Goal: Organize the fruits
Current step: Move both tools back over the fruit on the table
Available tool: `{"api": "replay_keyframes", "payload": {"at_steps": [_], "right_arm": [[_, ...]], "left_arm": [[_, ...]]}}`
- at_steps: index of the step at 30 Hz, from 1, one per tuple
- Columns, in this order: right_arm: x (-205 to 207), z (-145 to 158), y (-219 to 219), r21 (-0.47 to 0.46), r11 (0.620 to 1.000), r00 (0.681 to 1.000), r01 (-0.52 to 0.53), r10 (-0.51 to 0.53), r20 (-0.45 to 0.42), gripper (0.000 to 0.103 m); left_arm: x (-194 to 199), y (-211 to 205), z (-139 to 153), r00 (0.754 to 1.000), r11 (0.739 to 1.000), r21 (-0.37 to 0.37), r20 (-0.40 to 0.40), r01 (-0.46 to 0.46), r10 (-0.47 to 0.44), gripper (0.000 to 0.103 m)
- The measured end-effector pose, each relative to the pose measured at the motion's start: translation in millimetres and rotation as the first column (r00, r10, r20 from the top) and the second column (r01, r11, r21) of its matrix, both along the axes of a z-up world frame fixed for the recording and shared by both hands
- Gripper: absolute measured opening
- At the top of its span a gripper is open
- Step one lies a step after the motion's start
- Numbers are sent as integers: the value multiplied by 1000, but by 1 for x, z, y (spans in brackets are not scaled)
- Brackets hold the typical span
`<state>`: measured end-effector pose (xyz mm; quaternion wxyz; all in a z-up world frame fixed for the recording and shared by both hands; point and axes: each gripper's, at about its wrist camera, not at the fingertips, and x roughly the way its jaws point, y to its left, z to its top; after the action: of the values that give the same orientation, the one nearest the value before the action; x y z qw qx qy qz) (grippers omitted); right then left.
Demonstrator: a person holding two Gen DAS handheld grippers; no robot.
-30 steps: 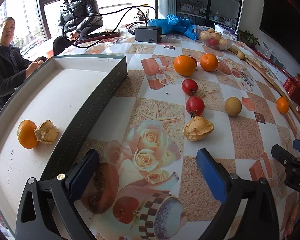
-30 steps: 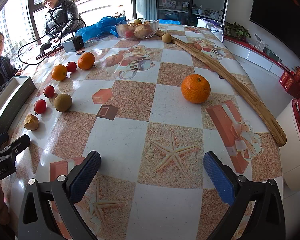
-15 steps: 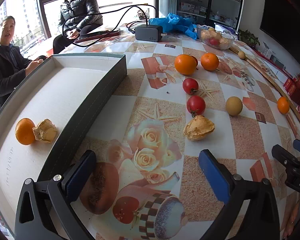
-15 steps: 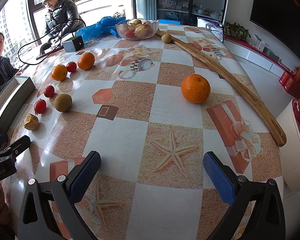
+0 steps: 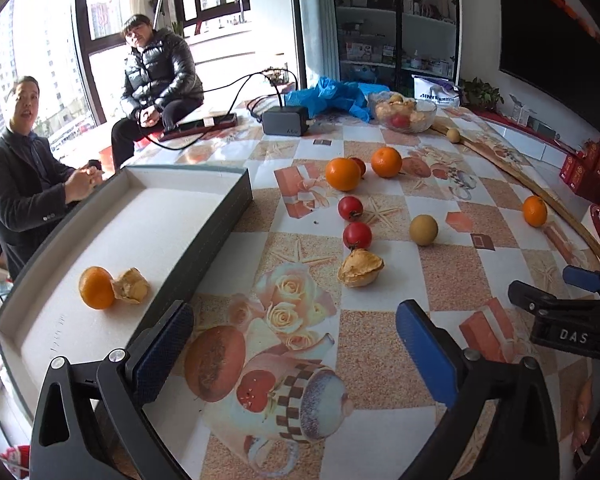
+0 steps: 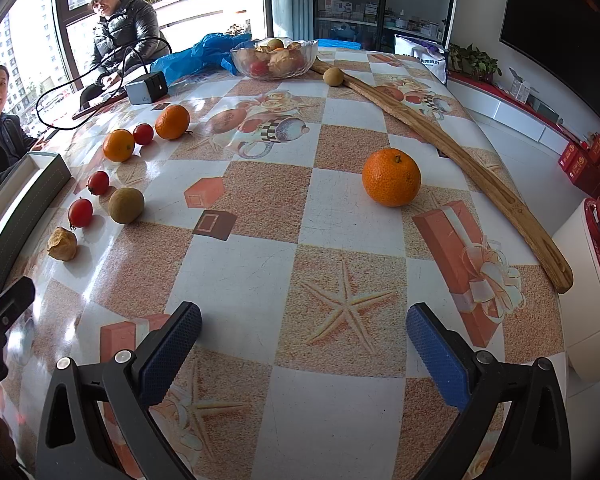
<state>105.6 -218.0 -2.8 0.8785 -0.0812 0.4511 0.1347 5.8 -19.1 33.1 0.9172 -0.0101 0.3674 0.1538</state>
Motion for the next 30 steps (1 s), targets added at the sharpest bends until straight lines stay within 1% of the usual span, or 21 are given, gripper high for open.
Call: {"api": "replay_keyframes", "payload": {"at_steps": [1, 2, 3, 5, 9, 11, 13, 17, 18, 21, 23, 25, 27, 28, 30], "right_arm": [[0, 0, 0, 0, 1000, 1000, 0, 0, 0, 103], [0, 0, 0, 0, 1000, 1000, 0, 0, 0, 103], [0, 0, 0, 0, 1000, 1000, 0, 0, 0, 103], [0, 0, 0, 0, 1000, 1000, 0, 0, 0, 103], [0, 0, 0, 0, 1000, 1000, 0, 0, 0, 103], [0, 0, 0, 0, 1000, 1000, 0, 0, 0, 103], [0, 0, 0, 0, 1000, 1000, 0, 0, 1, 103], [0, 0, 0, 1, 1000, 1000, 1, -1, 1, 103], [0, 0, 1, 0, 1000, 1000, 1, -1, 1, 103], [0, 0, 1, -3, 1000, 1000, 0, 0, 1, 103], [0, 0, 1, -2, 1000, 1000, 0, 0, 0, 103], [0, 0, 1, -4, 1000, 1000, 4, -4, 0, 103], [0, 0, 1, -5, 1000, 1000, 3, -3, -4, 103], [0, 0, 1, -7, 1000, 1000, -4, 4, -10, 103], [2, 2, -2, -18, 999, 998, -45, 44, -55, 103]], "left_arm": [[-7, -2, 7, 1000, 999, 43, 27, -10, 9, 102], [-14, 0, 12, 999, 997, 70, 45, -26, 22, 102], [-20, 5, 15, 998, 996, 81, 53, -47, 43, 102], [-29, 22, 16, 994, 993, 65, 48, -97, 94, 102], [-37, 55, 0, 982, 982, 25, -27, -187, 187, 102], [-40, 66, -7, 978, 979, -29, -57, -200, 199, 102], [-40, 70, -13, 980, 978, -88, -89, -188, 180, 102], [-38, 62, -24, 982, 980, -128, -129, -155, 139, 101], [-39, 59, -24, 983, 982, -121, -131, -148, 132, 100], [-44, 49, -15, 986, 988, -76, -101, -137, 129, 100], [-42, 40, -2, 992, 993, -78, -91, -90, 83, 100], [-40, 26, 14, 999, 996, -90, -52, -12, 7, 100], [-29, 10, 22, 997, 994, -88, -44, 62, -66, 100], [-20, 4, 23, 996, 993, -90, -46, 77, -82, 100], [0, -2, 19, 993, 991, -106, -70, 83, -91, 100]]}}
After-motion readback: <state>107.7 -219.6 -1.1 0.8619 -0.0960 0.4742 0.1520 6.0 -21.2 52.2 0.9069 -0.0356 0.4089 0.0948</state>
